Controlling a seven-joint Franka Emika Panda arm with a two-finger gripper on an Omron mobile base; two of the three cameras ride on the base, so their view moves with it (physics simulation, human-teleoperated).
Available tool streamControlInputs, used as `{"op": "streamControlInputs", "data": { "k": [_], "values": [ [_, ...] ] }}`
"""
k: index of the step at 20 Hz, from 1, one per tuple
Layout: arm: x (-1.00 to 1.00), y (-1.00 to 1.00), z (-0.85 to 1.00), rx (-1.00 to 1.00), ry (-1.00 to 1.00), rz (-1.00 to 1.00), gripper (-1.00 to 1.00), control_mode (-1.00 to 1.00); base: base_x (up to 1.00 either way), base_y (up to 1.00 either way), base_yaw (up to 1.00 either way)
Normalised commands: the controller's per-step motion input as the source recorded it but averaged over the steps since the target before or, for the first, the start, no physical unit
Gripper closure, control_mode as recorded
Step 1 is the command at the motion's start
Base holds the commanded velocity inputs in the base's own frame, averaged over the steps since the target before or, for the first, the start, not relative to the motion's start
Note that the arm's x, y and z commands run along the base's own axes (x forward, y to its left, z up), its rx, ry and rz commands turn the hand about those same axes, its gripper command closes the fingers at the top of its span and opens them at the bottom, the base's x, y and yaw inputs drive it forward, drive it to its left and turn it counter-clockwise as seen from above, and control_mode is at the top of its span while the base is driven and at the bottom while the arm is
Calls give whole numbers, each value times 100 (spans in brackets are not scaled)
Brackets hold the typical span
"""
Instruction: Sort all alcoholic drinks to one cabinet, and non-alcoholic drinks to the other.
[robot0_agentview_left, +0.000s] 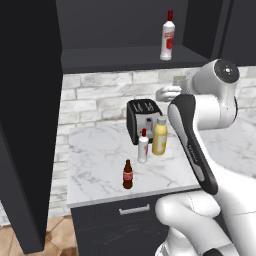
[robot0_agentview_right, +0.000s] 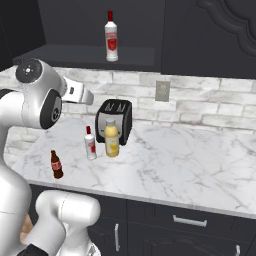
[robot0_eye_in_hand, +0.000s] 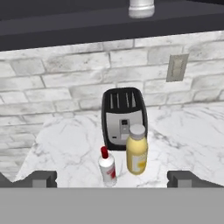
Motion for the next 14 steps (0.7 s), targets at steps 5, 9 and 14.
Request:
{"op": "streamControlInputs", "data": {
  "k": [5,9,14],
  "values": [
    [-14,1,-28,0,4,3,-100,-100,0,0,0],
    [-19,7,-32,-2,4,3,-100,-100,0,0,0],
    [-18,7,-30,-1,6,3,-100,-100,0,0,0]
  ]
}}
